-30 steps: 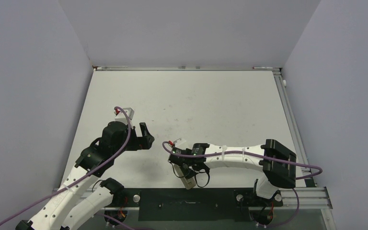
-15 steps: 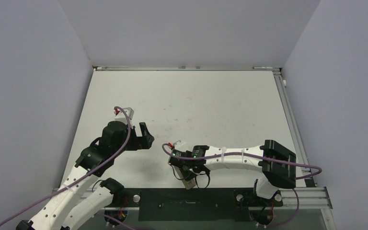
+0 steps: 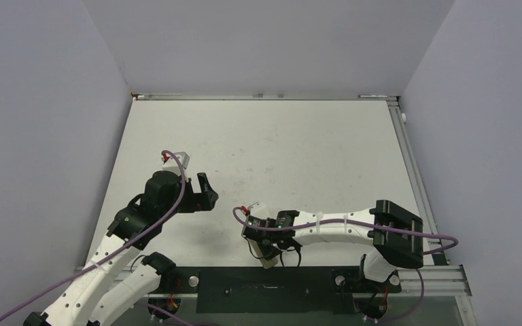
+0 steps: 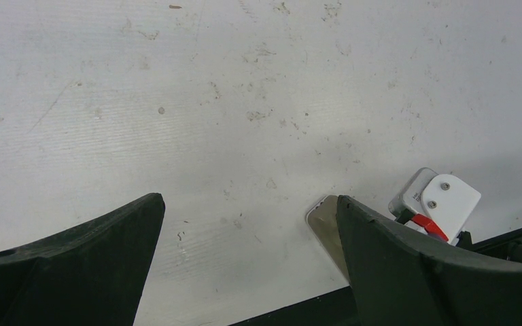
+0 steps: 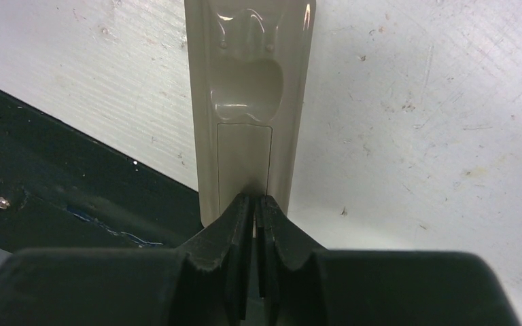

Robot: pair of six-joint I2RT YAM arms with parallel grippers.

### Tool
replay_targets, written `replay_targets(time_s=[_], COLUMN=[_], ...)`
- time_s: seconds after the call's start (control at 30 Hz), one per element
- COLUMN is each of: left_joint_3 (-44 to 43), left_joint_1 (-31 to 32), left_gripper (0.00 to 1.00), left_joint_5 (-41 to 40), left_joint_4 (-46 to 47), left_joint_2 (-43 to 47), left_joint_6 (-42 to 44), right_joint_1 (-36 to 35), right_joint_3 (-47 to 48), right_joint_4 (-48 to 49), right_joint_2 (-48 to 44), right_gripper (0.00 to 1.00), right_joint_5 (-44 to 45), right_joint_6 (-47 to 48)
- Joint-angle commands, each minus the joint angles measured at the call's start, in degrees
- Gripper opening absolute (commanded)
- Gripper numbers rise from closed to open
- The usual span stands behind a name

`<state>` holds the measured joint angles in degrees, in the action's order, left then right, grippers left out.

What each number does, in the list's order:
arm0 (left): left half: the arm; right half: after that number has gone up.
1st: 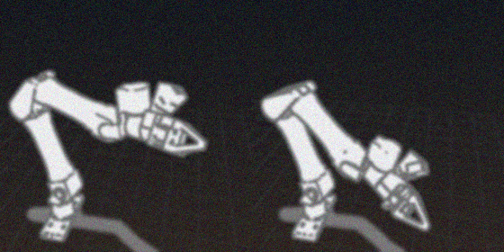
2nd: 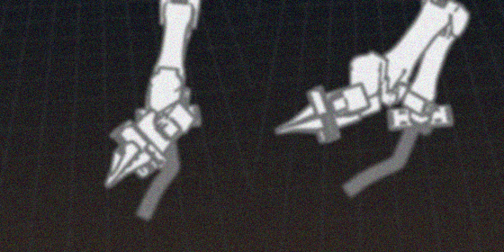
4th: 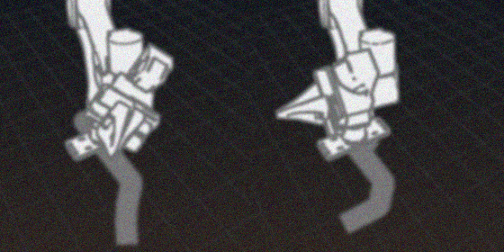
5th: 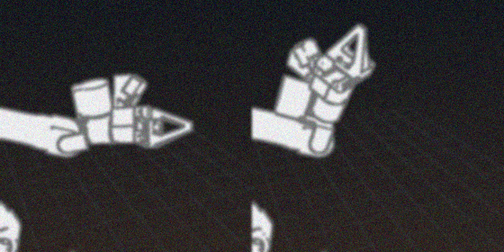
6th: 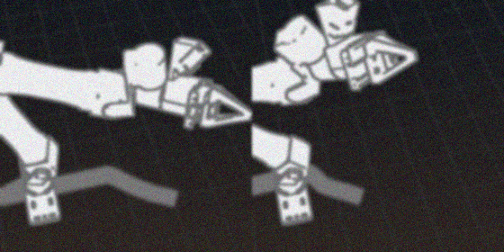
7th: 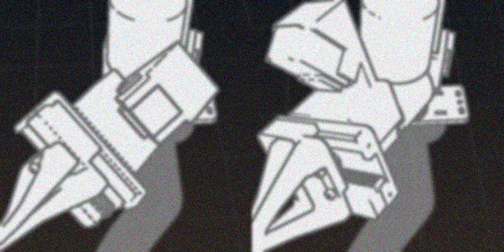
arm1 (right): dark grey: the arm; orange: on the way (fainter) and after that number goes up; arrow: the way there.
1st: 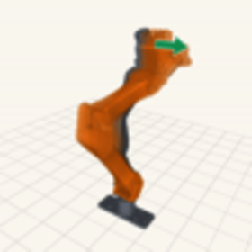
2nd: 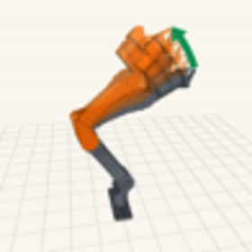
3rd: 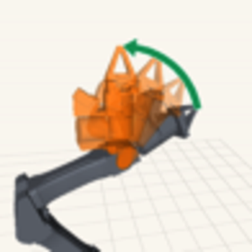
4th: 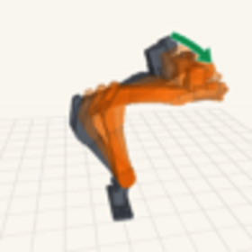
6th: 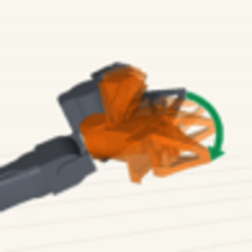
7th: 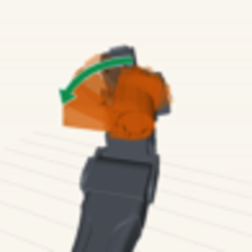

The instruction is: Load the batteries into the remote control

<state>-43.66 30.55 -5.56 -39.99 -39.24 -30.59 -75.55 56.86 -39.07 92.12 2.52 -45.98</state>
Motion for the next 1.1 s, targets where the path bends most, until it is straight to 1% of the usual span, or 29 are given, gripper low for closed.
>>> replay_targets(time_s=[0.0,0.3,0.7,0.87,0.97,1.07], left_joint_3=[-0.3,-0.3,-0.2,-0.2,-0.2,-0.2], left_joint_1=[-0.5,-0.7,-0.7,-0.7,-0.7,-0.9], left_gripper=[0.96,0.96,0.96,0.96,0.96,0.96], left_joint_5=[0.6,0.9,1.4,1.5,1.4,1.5], left_joint_4=[2.1,2.2,2.4,2.4,2.4,2.4], left_joint_2=[0.0,-0.2,-0.5,-0.7,-0.7,-0.7], left_joint_6=[1.0,1.1,1.1,1.1,1.1,1.1], right_joint_1=[-2.2,-2.2,-0.9,0.0,0.2,0.3], right_joint_3=[-3.1,0.6,7.0,8.3,8.2,7.8], right_joint_4=[3.6,1.2,-3.3,-4.9,-4.9,-4.5], right_joint_2=[3.2,3.8,1.0,-0.4,-1.6,-2.7], right_gripper=[0.09,0.09,0.09,0.19,0.37,0.51], right_joint_5=[-3.8,-2.7,3.4,4.9,5.5,6.3], right_joint_6=[-2.4,-1.3,0.1,0.7,0.6,0.4])
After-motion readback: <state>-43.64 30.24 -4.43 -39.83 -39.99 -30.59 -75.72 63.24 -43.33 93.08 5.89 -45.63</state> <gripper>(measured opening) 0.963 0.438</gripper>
